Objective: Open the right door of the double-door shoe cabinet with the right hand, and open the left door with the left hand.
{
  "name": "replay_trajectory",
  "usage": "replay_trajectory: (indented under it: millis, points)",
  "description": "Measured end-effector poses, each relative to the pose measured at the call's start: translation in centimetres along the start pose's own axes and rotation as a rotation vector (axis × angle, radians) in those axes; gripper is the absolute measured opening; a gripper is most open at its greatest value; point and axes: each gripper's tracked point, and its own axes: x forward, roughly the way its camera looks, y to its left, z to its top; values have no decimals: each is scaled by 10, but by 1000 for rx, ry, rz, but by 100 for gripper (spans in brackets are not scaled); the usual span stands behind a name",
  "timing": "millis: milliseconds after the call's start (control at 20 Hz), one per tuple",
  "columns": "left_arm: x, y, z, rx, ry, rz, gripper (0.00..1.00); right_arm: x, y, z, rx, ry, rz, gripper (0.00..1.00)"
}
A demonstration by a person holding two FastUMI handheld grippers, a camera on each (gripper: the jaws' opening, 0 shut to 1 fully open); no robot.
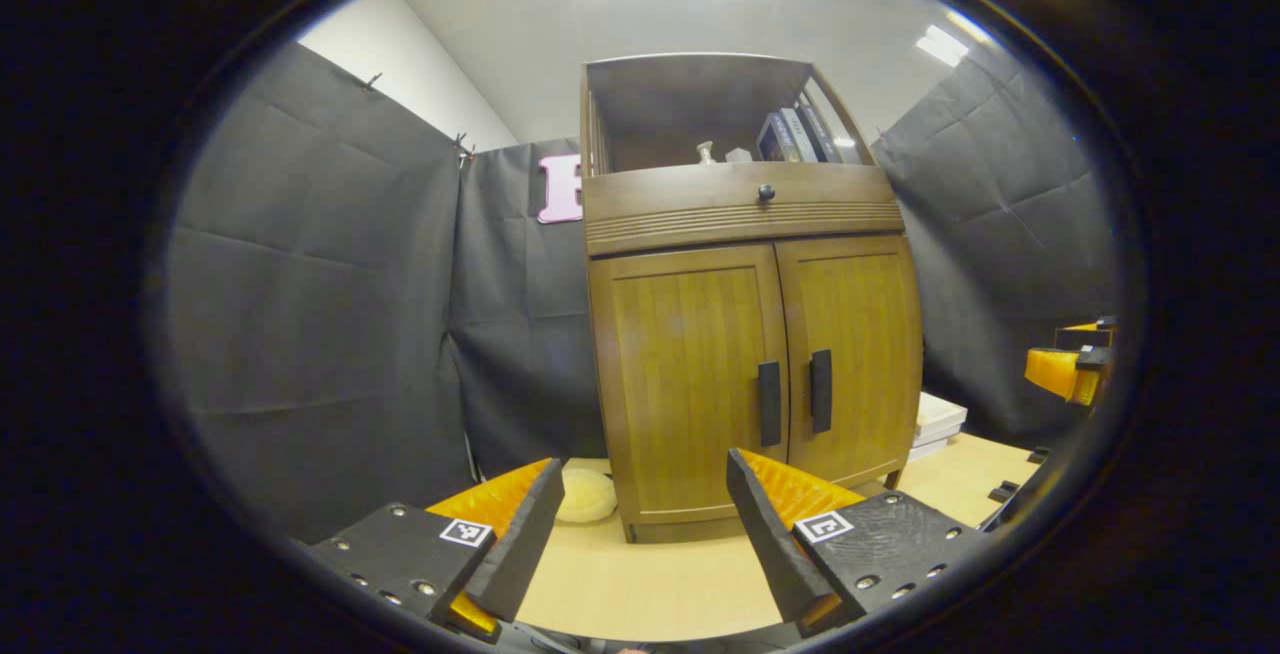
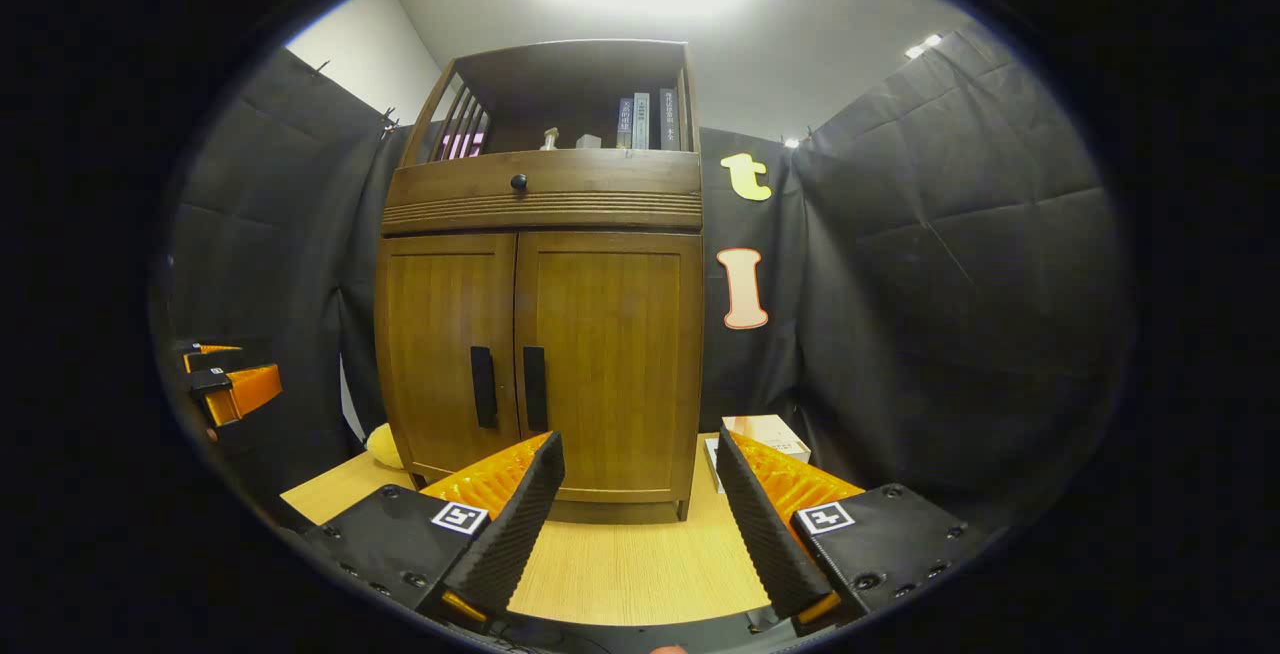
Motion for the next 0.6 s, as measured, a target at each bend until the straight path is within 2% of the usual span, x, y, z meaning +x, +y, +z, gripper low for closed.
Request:
replay_trajectory:
  millis: [50,300,600]
  points:
    - [1,-1,1,2,-1,0,96,0,-1,-1,-1,4,1,96]
    - [2,-2,0,7,3,6,96,5,-8,-3,3,4,8,96]
    - [4,0,2,6,19,33,96,24,-16,-9,-1,10,51,96]
